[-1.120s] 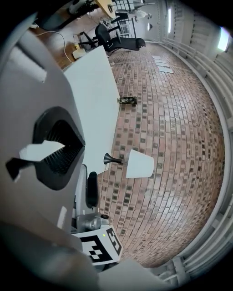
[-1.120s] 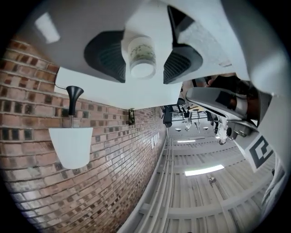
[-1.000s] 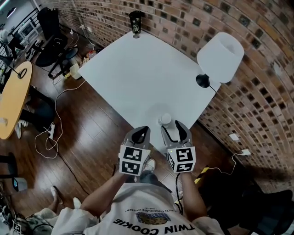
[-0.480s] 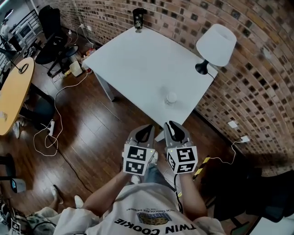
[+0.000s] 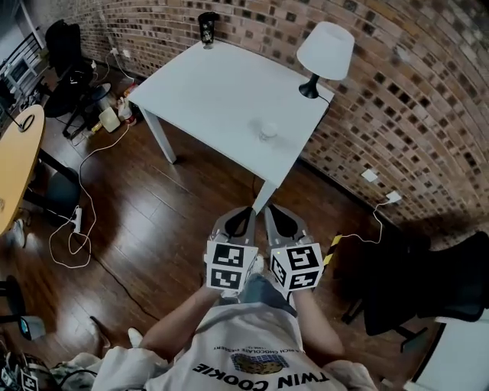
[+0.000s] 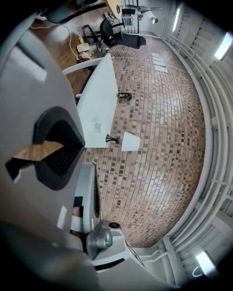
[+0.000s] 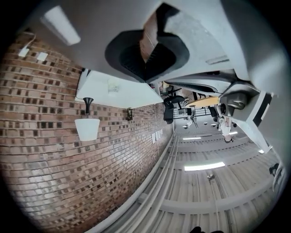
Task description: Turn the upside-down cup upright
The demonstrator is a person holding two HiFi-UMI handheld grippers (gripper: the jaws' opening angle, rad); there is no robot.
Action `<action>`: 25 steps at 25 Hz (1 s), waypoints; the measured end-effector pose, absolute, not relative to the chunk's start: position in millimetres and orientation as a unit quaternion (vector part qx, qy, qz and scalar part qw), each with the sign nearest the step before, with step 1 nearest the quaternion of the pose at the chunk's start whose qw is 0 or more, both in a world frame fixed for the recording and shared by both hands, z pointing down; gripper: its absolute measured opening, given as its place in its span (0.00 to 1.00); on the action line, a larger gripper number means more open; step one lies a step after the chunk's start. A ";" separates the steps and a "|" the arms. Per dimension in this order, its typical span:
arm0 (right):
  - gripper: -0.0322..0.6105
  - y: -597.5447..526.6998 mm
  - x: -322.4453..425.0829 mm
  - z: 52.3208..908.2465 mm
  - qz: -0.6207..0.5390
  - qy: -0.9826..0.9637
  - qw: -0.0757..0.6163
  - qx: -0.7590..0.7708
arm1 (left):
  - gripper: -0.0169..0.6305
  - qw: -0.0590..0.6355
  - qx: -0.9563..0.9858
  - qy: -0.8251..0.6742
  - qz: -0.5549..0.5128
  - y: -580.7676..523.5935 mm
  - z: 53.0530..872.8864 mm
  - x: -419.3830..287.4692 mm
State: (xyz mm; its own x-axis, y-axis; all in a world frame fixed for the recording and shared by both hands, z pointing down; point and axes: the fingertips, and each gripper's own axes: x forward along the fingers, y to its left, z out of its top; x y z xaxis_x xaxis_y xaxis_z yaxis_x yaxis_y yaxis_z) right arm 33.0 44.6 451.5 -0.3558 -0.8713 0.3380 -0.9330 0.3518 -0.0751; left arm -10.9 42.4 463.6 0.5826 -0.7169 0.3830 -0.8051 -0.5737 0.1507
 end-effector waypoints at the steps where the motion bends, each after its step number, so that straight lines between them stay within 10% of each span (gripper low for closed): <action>1: 0.05 51.8 35.2 451.4 0.132 -0.811 0.119 0.557 | 0.03 0.155 0.878 -0.431 0.141 49.1 462.3 -7.1; 25: 0.05 187.6 87.0 440.6 0.136 -0.817 0.093 0.553 | 0.03 0.128 0.879 -0.435 0.151 181.4 448.5 57.4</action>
